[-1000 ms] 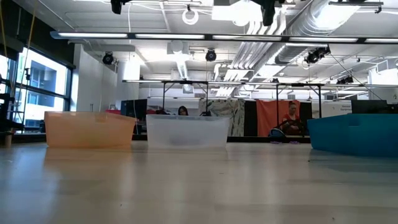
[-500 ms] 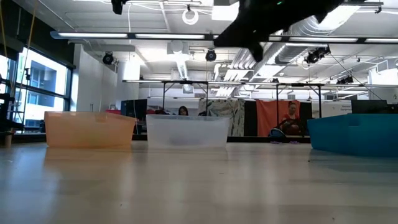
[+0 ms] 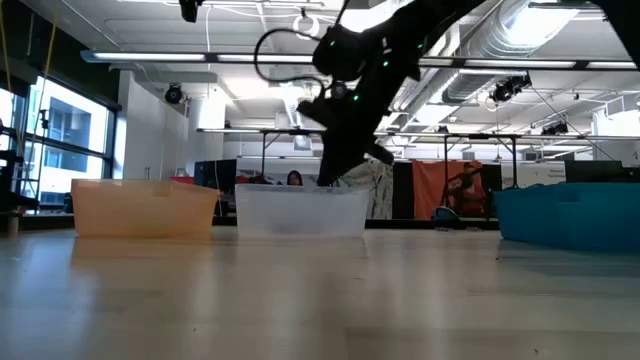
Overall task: Sort Halloween decoration
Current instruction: Put the purple spider toy into the transparent bin
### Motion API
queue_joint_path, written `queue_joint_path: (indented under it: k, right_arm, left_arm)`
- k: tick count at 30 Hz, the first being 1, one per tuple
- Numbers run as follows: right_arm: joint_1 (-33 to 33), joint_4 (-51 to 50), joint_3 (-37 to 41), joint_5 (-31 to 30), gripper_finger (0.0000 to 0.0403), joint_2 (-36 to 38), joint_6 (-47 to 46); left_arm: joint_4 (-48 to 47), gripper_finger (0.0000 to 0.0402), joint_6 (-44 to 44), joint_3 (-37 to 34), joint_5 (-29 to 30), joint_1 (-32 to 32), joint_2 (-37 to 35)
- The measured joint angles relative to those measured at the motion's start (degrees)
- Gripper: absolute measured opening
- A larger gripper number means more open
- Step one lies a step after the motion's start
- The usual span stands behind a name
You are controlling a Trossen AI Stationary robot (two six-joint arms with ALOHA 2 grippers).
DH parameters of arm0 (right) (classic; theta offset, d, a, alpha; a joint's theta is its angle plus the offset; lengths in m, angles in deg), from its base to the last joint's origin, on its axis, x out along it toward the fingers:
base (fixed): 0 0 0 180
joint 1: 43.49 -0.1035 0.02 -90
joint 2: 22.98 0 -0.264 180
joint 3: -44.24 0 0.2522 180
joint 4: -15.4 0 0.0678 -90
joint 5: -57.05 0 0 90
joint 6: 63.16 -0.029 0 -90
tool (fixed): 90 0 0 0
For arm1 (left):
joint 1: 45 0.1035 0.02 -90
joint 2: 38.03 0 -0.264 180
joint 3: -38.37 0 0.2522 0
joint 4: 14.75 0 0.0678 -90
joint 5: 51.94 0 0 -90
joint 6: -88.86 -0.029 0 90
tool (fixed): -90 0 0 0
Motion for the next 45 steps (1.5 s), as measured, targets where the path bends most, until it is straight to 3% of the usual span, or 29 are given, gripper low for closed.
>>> queue_joint_path:
  k: [9,25,30,39,45]
  right_arm:
    - [1.9,-5.8,-7.0,4.4,0.0015,-7.7,-6.2]
    - [0.9,-12.5,-12.7,5.8,0.0166,-7.8,-4.6]
    - [0.9,-16.6,-14.5,6.4,0.0171,-7.6,-5.8]
    - [0.2,-17.2,-20.1,8.3,0.0160,-7.3,3.1]
    - [0.3,-18.0,-23.1,8.8,0.0150,-7.2,6.7]
  left_arm:
    - [-0.1,0.0170,0.0,0.0,0.0,0.0,0.0]
    - [-0.4,0.0170,-4.2,0.0,0.2,0.0,0.0]
    - [-1.9,0.0170,-4.5,0.0,0.2,0.0,0.0]
    - [-20.0,0.0170,-4.5,-0.5,0.2,0.0,0.0]
    - [-11.6,0.0170,-1.2,-11.3,0.6,0.0,-0.9]
